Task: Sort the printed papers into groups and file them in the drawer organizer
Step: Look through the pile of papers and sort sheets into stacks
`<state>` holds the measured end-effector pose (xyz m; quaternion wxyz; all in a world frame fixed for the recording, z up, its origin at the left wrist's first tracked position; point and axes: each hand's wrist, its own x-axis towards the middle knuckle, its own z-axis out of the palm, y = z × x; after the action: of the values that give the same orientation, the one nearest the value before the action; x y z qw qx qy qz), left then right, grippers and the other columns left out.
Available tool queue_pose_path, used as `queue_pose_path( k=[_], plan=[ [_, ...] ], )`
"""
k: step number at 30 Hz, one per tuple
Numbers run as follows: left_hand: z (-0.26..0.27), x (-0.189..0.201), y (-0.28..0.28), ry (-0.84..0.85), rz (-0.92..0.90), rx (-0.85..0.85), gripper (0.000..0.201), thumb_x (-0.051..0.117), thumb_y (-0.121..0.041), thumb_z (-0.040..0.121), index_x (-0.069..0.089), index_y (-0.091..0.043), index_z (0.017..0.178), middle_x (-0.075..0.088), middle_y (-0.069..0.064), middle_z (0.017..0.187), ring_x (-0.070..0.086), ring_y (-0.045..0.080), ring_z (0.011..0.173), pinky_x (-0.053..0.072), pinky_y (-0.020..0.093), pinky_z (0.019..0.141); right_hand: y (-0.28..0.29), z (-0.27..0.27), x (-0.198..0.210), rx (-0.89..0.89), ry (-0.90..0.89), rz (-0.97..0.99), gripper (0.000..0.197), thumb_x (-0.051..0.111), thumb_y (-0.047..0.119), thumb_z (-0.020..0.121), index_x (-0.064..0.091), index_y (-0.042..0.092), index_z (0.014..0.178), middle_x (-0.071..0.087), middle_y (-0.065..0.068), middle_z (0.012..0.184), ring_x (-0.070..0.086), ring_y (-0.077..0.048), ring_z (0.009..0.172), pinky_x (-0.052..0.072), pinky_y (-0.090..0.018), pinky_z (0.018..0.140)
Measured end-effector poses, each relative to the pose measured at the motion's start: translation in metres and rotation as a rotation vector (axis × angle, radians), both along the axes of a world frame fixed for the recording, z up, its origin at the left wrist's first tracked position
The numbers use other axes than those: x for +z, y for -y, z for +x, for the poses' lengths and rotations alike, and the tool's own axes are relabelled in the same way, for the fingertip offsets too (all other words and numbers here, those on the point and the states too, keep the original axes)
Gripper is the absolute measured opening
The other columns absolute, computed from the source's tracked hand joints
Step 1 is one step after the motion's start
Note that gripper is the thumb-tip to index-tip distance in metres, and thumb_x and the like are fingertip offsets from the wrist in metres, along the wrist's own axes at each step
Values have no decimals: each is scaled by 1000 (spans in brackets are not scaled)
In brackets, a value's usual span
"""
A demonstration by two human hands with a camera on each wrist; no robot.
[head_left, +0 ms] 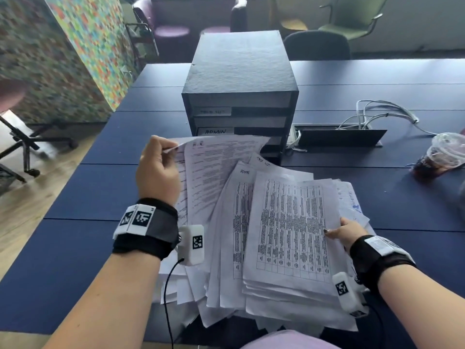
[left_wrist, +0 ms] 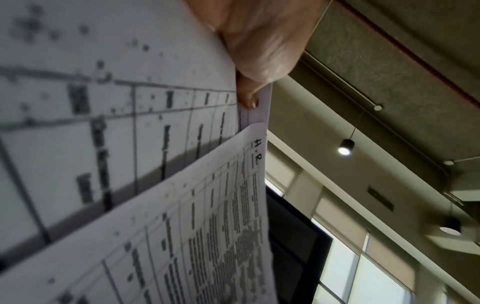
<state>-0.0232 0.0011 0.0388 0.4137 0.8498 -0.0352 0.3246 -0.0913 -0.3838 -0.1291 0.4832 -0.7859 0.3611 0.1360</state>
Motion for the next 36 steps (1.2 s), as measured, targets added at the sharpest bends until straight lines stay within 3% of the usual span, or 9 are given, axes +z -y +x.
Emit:
queue_pose_path(
  k=[4, 7, 16, 21, 24, 27, 32, 34, 36],
  plan=[
    [10, 9, -21, 32, -96, 107, 8, 55, -13, 91, 56, -19, 86, 59, -9, 85, 53, 5, 76, 40, 17, 71, 0, -1, 0, -1, -7, 14, 34, 72, 0, 76, 61, 0, 109, 66, -21, 106, 61, -37, 102, 45, -51, 97],
    [13, 16, -28, 91, -240, 141, 28, 56, -10, 88, 46, -34, 78, 56, -16, 78, 55, -9, 72, 43, 10, 75, 1, 0, 0, 9, -19, 8, 36, 73, 2, 76, 60, 2, 109, 66, -20, 106, 61, -36, 102, 45, -51, 97],
    [20, 18, -38, 65, -541, 287, 30, 57, -8, 84, 44, -33, 73, 53, -17, 74, 51, -14, 62, 39, 4, 68, 10, 4, -14, 9, -28, 19, 32, 75, 0, 72, 62, 5, 101, 67, -18, 99, 63, -37, 98, 47, -52, 94],
    [30, 19, -49, 84, -686, 312, 21, 58, -11, 77, 50, -29, 75, 58, -5, 77, 54, 2, 66, 47, 18, 68, 4, 1, -3, -80, 33, 142, 31, 62, -12, 77, 60, -2, 106, 64, -21, 100, 60, -37, 94, 44, -54, 96],
    [29, 7, -42, -6, -681, 334, 24, 57, -11, 83, 48, -30, 73, 54, -12, 72, 50, -8, 58, 41, 9, 61, 4, 2, -3, -113, 55, 177, 32, 61, -12, 78, 60, -4, 109, 63, -25, 105, 59, -40, 100, 42, -55, 98],
    [27, -23, -31, -158, -695, 310, 26, 56, -6, 83, 49, -28, 72, 54, -10, 70, 53, 11, 69, 43, 17, 64, 5, 1, -2, -141, 70, 211, 31, 61, -10, 79, 60, -1, 109, 63, -26, 110, 59, -41, 105, 42, -56, 98],
    [5, -78, -10, -384, -560, 287, 20, 58, -1, 85, 54, -18, 96, 54, -6, 76, 50, 15, 71, 39, 18, 60, 8, -5, 8, -199, 168, 212, 33, 58, -9, 83, 57, -1, 115, 63, -19, 92, 58, -32, 83, 46, -51, 94],
    [-6, -96, -8, -452, -516, 286, 24, 59, -3, 87, 56, -17, 106, 55, -1, 84, 50, 18, 73, 39, 20, 66, 11, -8, 12, -224, 206, 247, 31, 55, -9, 84, 57, 3, 113, 64, -15, 83, 58, -28, 71, 48, -49, 86],
    [-11, -113, -14, -590, -464, 258, 27, 60, -3, 86, 60, -20, 107, 59, 1, 90, 52, 19, 76, 40, 22, 71, 12, -12, 16, -240, 231, 269, 30, 54, -10, 85, 57, 6, 111, 62, -18, 89, 56, -27, 70, 48, -42, 79]
  ],
)
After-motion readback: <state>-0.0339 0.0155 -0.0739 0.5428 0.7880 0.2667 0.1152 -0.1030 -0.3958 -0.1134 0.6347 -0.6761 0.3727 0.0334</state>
